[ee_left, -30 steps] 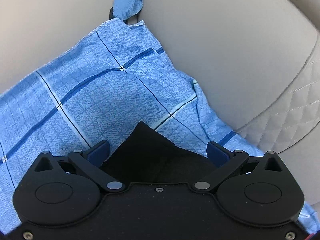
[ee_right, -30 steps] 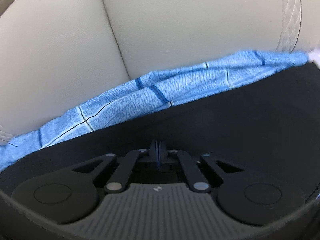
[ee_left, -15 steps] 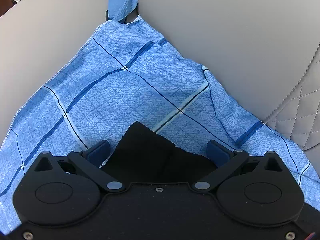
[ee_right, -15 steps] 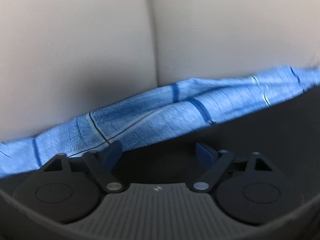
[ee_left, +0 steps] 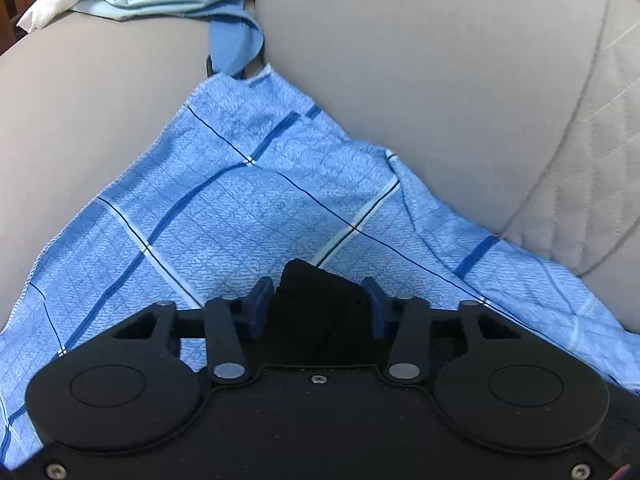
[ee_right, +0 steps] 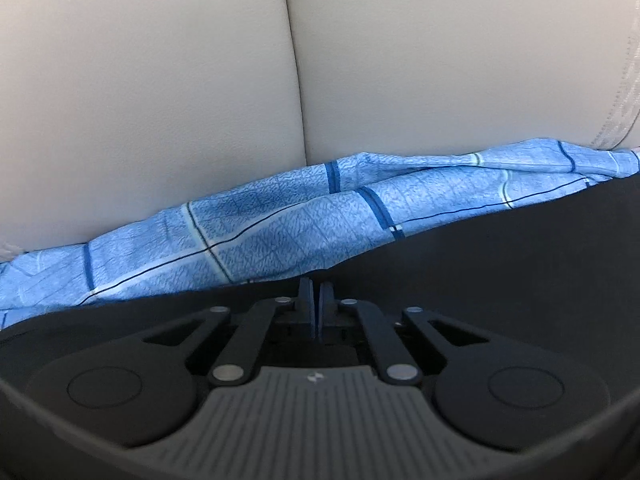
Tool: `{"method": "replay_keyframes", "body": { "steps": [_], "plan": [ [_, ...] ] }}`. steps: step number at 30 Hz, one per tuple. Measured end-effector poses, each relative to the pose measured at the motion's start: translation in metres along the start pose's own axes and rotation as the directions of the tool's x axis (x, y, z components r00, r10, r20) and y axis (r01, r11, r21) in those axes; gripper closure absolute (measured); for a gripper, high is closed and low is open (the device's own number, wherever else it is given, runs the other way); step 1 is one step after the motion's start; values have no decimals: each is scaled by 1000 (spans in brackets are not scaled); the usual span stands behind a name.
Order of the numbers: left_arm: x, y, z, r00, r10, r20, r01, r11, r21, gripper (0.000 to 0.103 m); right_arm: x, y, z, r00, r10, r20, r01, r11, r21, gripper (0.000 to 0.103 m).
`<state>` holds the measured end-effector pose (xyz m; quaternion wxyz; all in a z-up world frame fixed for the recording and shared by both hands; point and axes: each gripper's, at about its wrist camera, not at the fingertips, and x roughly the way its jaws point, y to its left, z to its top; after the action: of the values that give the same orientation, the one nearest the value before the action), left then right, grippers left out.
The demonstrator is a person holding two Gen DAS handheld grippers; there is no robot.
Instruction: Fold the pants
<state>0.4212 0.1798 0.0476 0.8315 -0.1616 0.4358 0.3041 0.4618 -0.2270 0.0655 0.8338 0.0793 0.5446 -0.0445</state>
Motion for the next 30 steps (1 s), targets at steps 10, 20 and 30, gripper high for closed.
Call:
{"method": "replay_keyframes", "body": {
  "steps": [10, 20, 30],
  "plan": [
    [-93, 58, -32, 968, -221, 121, 215, 975, 60, 68, -87, -53, -64, 977, 136, 161, -139, 990, 6, 101],
    [-181, 150, -125, 917, -326, 230, 317, 945, 75, 68, -175, -137, -222, 914, 96, 393, -161, 978, 135, 102],
    [-181, 196, -160, 931, -338, 136, 342, 940, -8, 94, -149, -146, -245, 866, 216, 451, -325, 929, 179, 51]
  ]
}}
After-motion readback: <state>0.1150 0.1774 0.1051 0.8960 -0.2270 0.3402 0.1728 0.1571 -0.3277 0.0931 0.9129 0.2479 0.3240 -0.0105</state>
